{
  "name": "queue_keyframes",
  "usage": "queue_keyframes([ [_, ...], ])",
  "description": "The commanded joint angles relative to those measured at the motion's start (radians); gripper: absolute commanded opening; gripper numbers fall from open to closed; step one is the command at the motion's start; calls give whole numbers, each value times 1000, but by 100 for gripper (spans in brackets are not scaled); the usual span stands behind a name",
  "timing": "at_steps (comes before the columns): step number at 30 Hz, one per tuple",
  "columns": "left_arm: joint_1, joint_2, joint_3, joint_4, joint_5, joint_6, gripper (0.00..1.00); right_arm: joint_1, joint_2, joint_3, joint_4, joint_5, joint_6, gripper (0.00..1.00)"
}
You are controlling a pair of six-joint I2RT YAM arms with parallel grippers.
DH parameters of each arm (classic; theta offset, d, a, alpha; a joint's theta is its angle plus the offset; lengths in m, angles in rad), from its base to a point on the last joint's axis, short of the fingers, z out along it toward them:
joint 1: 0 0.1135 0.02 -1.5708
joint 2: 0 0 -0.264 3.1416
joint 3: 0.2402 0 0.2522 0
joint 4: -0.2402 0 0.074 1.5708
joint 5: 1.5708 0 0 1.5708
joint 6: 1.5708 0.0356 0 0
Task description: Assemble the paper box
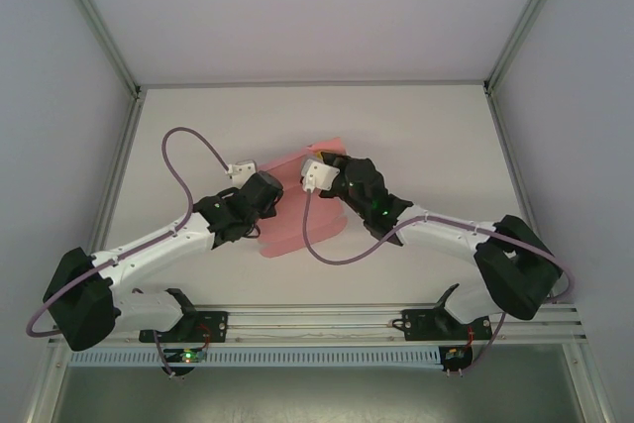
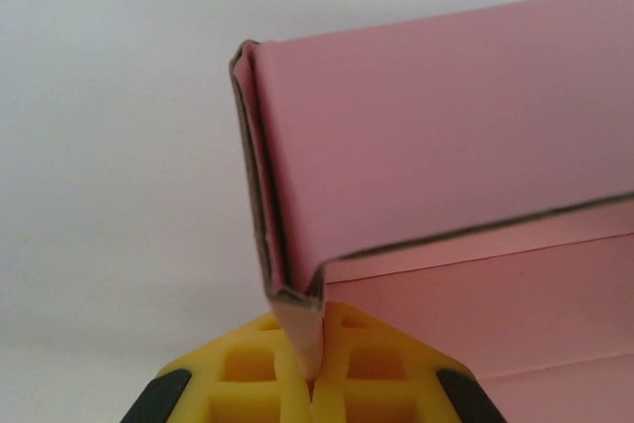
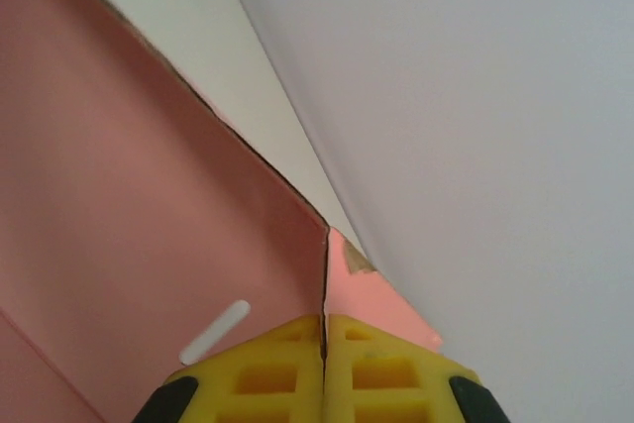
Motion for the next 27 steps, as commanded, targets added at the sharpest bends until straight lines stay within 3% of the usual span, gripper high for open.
queue_keyframes([
  [1, -9, 13, -15, 139, 28, -33, 0, 43, 33, 8, 113, -45, 396, 0],
  [9, -9, 29, 2, 176, -46, -67, 0, 93, 98, -20, 275, -125, 1073, 4],
  [14, -9, 37, 4, 218, -46, -58, 0, 118, 147, -11, 395, -208, 1227, 8],
  [17, -9, 25, -1, 200, -66, -54, 0, 117, 66, -54, 337, -120, 1176, 16],
  [19, -9, 10, -19, 209, -88, -55, 0, 117, -42, -90, 222, -18, 1113, 26],
  [21, -7, -7, -44, 236, -94, -41, 0, 114, -163, -109, 60, 73, 1057, 44],
  [24, -4, -33, -75, 266, -90, -4, 0, 100, -361, -132, -193, 203, 980, 61],
  [27, 2, -64, -104, 272, -73, 35, 0, 32, -554, -208, -348, 210, 958, 88],
])
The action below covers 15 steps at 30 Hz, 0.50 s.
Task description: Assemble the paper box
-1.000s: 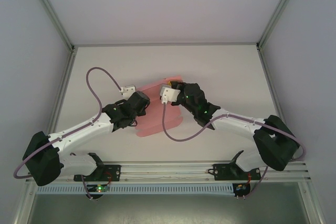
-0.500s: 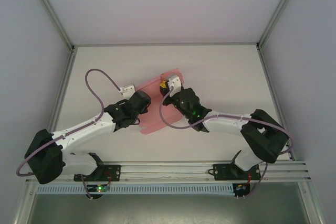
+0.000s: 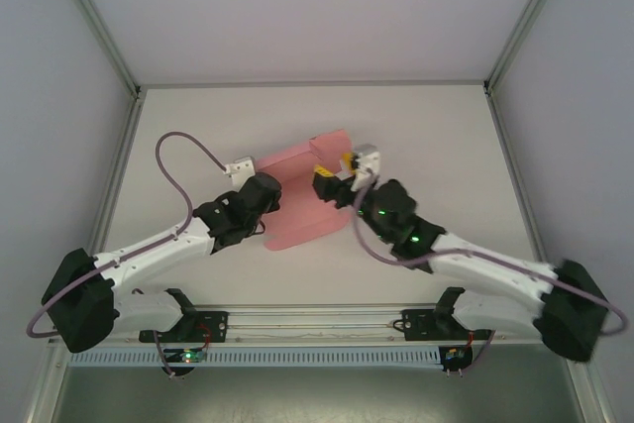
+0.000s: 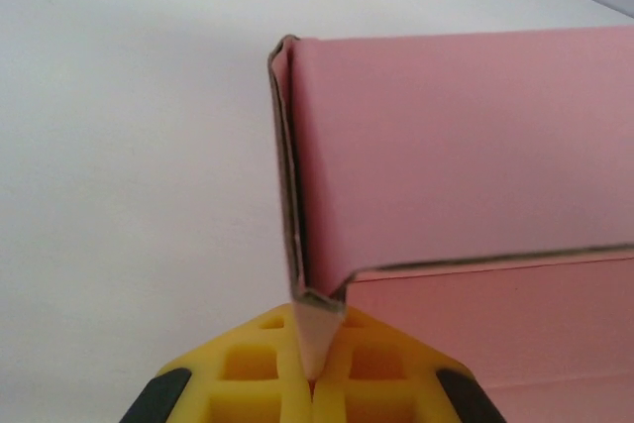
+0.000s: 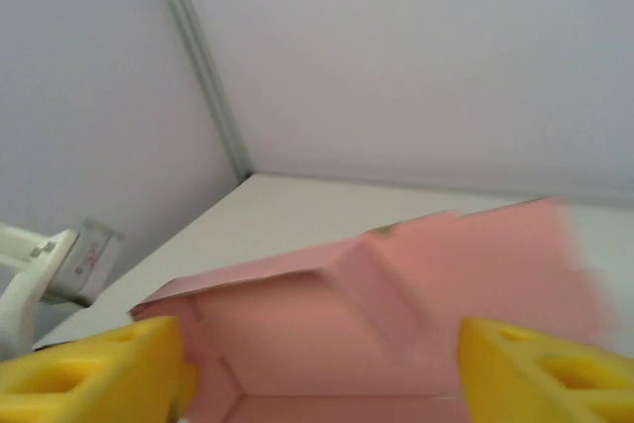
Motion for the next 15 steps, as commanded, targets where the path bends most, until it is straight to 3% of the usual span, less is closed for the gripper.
queue_keyframes([
  [1, 4, -51, -39, 79, -1, 67, 0, -99, -163, -86, -290, 39, -39, 97],
  [4, 4, -97, -88, 144, 57, 109, 0, -290, -244, -124, -433, -200, 0, 98],
  [7, 4, -139, -126, 196, 97, 146, 0, -448, -238, -157, -447, -427, 49, 98],
  [10, 2, -165, -138, 202, 102, 165, 0, -480, -196, -159, -389, -558, 40, 98],
  [15, 3, -146, -129, 209, 125, 195, 0, -458, -99, -110, -311, -617, 23, 98],
])
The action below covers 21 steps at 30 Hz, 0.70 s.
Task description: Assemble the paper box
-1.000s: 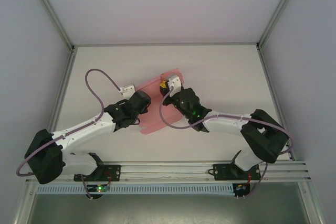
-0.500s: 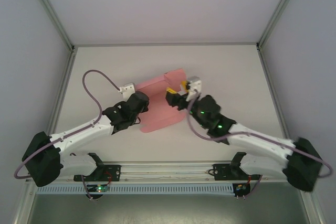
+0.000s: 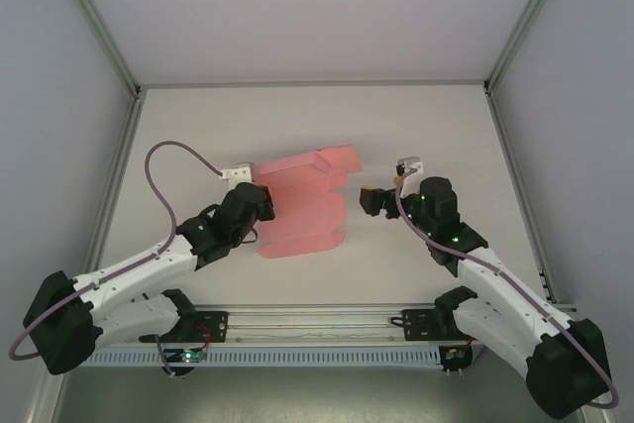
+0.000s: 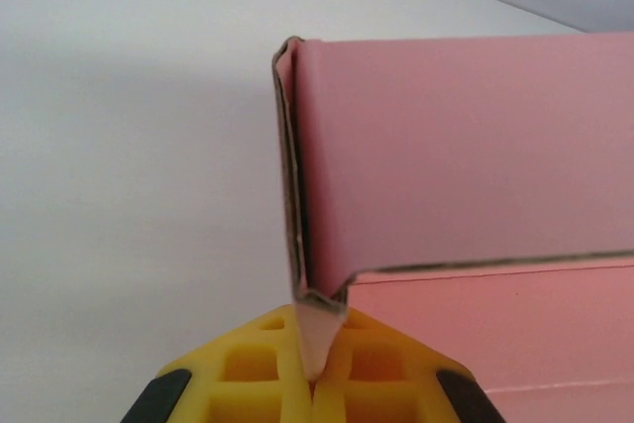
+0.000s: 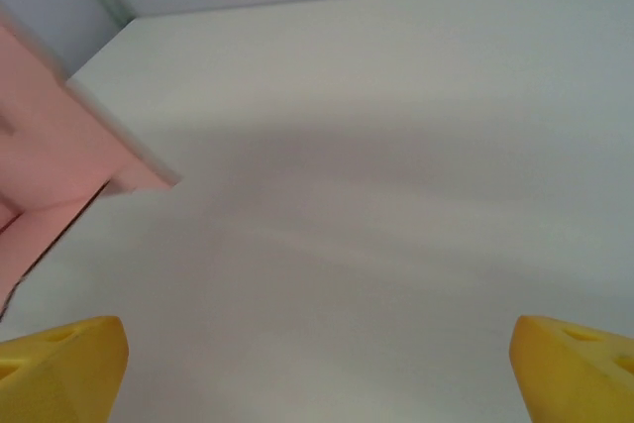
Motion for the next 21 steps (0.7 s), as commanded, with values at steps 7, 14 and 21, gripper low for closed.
queue_keyframes([
  [7, 4, 44, 16, 84, 60, 60, 0, 40, 126, 87, 116, -102, -7, 98],
  [14, 4, 47, 28, 59, 33, 56, 0, 51, 126, 94, 102, -73, -40, 98],
  [21, 3, 43, 10, 112, 66, 67, 0, 57, 128, 68, 127, -134, -54, 98],
])
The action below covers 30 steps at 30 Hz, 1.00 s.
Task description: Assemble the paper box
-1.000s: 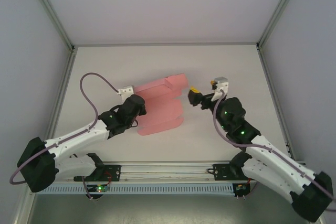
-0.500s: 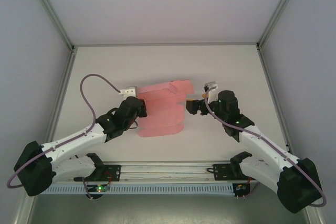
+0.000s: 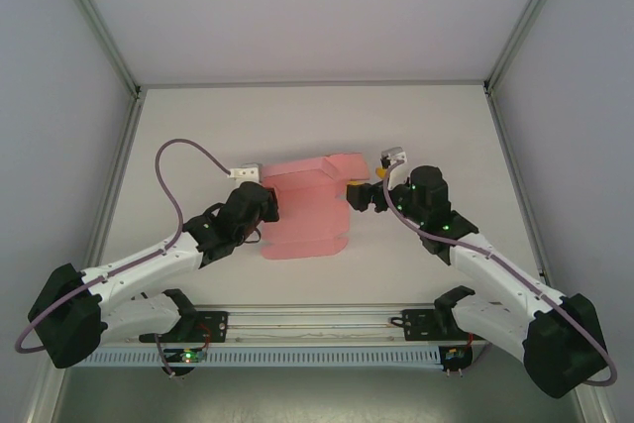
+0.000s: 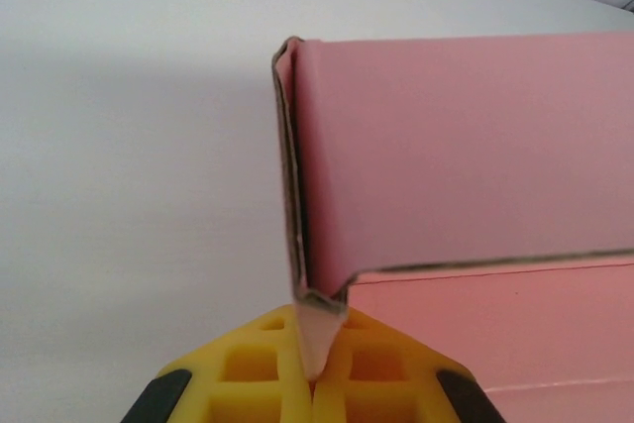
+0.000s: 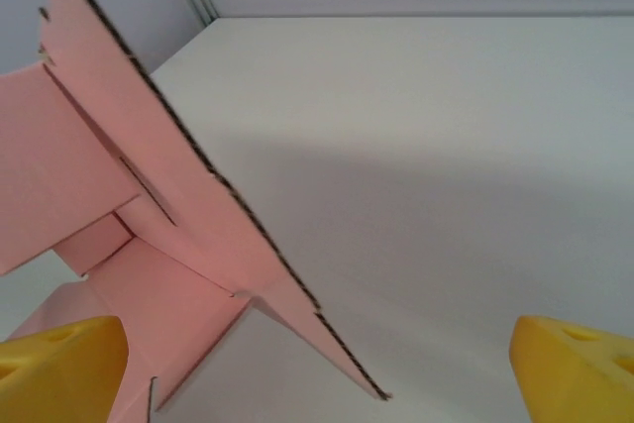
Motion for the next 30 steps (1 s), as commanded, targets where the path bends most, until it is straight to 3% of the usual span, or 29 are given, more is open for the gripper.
queue_keyframes([
  [1, 3, 0, 11, 72, 14, 23, 0, 22, 40, -3, 44, -67, -19, 98],
  [6, 4, 3, 18, 51, -9, 13, 0, 43, 62, 31, 5, -10, -45, 98],
  [12, 4, 7, 14, 28, -50, -5, 0, 18, -122, -17, -27, 8, -61, 98],
  [18, 4, 15, 20, 30, -40, -9, 0, -21, -241, -52, -205, 86, -63, 98],
  [30, 4, 10, 18, 33, 16, 28, 0, -63, -45, 9, -120, -41, -78, 98],
])
